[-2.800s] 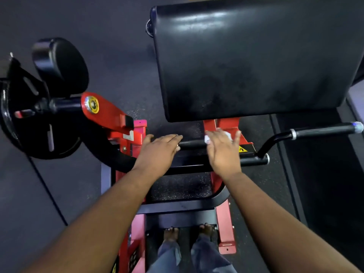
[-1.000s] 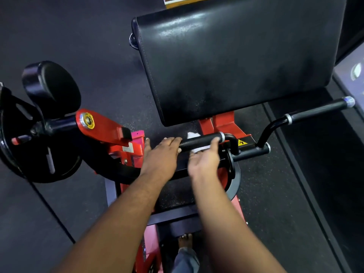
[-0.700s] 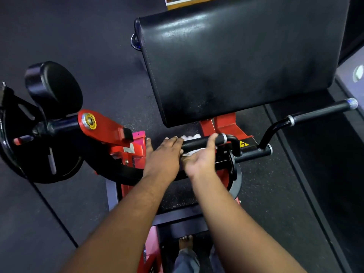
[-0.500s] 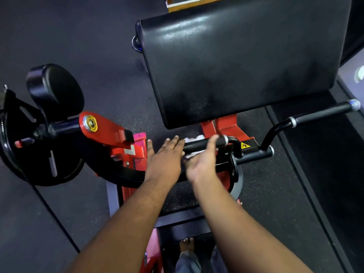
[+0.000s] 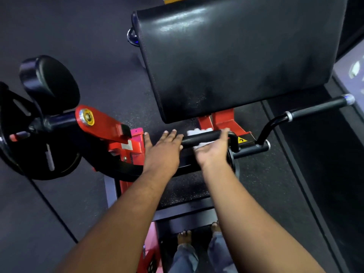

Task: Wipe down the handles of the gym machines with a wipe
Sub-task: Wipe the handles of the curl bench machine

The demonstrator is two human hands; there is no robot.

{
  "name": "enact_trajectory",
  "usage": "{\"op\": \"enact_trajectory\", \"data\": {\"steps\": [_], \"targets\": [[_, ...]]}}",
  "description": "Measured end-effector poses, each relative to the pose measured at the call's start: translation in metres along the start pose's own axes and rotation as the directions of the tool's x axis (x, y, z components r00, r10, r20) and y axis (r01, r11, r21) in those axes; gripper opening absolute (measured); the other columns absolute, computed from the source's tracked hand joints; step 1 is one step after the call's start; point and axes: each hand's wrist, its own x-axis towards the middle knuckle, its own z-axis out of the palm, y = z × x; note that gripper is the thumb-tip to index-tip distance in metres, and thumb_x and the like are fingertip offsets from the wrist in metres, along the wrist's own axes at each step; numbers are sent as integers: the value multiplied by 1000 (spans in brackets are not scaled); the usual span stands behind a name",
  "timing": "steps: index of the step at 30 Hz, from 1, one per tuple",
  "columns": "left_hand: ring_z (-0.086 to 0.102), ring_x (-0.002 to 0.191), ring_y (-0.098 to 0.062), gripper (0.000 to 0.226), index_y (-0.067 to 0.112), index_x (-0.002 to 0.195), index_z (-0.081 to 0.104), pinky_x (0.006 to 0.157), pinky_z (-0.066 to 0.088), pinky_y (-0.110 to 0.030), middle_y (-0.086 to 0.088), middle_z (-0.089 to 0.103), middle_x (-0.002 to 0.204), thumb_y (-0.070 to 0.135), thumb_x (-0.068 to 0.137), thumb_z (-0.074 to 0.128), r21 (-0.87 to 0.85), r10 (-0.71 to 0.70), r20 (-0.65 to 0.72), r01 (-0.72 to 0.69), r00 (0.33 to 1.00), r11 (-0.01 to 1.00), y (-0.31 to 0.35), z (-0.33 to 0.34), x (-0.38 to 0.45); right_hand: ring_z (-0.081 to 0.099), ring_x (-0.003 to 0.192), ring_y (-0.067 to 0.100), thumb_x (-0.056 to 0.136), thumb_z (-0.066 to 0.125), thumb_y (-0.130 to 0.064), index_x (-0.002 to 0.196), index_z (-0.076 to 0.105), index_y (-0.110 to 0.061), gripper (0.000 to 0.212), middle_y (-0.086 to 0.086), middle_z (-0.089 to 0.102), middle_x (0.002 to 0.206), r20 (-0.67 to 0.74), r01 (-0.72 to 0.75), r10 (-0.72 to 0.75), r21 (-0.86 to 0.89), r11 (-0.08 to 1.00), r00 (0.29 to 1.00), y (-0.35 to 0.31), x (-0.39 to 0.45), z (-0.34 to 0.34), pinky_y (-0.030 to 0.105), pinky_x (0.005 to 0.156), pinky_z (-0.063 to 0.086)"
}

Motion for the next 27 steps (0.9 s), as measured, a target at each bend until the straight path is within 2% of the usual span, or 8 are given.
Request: {"op": "enact_trajectory", "data": {"steps": [3, 5, 10, 14, 17, 20, 23, 27], "targets": [[15, 158, -13, 48, 34, 161, 26, 122, -7, -67, 10, 17, 171, 32, 113, 30, -18, 3, 6, -3, 1000, 1000, 3, 1, 0, 60, 127, 31, 80, 59, -78, 135, 58, -16, 82, 12, 63, 136, -59, 29, -36, -113, 993, 998, 13, 2, -1, 52, 114, 39], [15, 158, -13, 49, 35, 161, 25, 122, -8, -67, 11, 17, 171, 33, 112, 30, -21, -4, 1, 4, 1000, 1000, 5, 2, 0, 66, 118, 31, 71, 67, -79, 134, 60, -14, 91, 14, 69, 125, -24, -65, 62, -238, 969, 998, 39, -11, -6, 48, 112, 42], [18, 158, -16, 49, 35, 161, 26, 122, -4, -69, 10, 24, 170, 31, 113, 30, -33, -13, -21, 12, 1000, 999, 2, 4, -3, 69, 89, 26, 91, 59, -63, 99, 64, -13, 51, 11, 73, 98, -100, 32, -37, -46, 998, 994, -8, -4, 8, 47, 104, 49], [17, 158, -16, 51, 33, 162, 22, 122, -3, -68, 8, 22, 170, 30, 112, 30, -33, -6, -22, 5, 1000, 999, 6, 4, -4, 72, 105, 32, 80, 70, -67, 123, 66, -13, 69, 15, 74, 113, -101, 3, -32, -274, 962, 994, 22, -18, 0, 48, 104, 51], [18, 158, -17, 53, 33, 162, 21, 122, -2, -69, 8, 24, 169, 28, 111, 33, -21, -12, -29, 11, 1000, 1000, 3, 4, -5, 69, 112, 33, 84, 69, -61, 127, 62, -12, 66, 17, 71, 121, -65, -44, 29, -244, 969, 997, 32, -26, -1, 49, 108, 46], [20, 157, -17, 49, 33, 161, 25, 121, 1, -71, 8, 29, 168, 29, 112, 31, -37, -2, -21, 1, 1000, 999, 1, 3, -4, 69, 102, 24, 100, 59, -42, 116, 62, -12, 34, 10, 70, 119, -193, 87, -116, -153, 984, 974, 0, -15, 9, 40, 100, 55], [20, 157, -17, 48, 33, 160, 25, 121, -1, -71, 8, 29, 167, 29, 113, 31, -51, 4, -27, -5, 1000, 999, 4, 3, -4, 62, 68, 16, 108, 46, -24, 109, 64, -10, 23, 5, 66, 84, -266, 165, -262, -339, 926, 928, 9, -37, 1, 23, 57, 56], [18, 158, -16, 48, 33, 161, 24, 121, -2, -72, 9, 26, 168, 30, 113, 30, -57, -1, -19, 0, 1000, 998, 1, 3, -5, 67, 83, 15, 108, 42, -19, 103, 69, -14, 28, 1, 72, 88, -52, 411, -512, -529, 743, 858, 21, -55, -22, 27, 75, 54]]}}
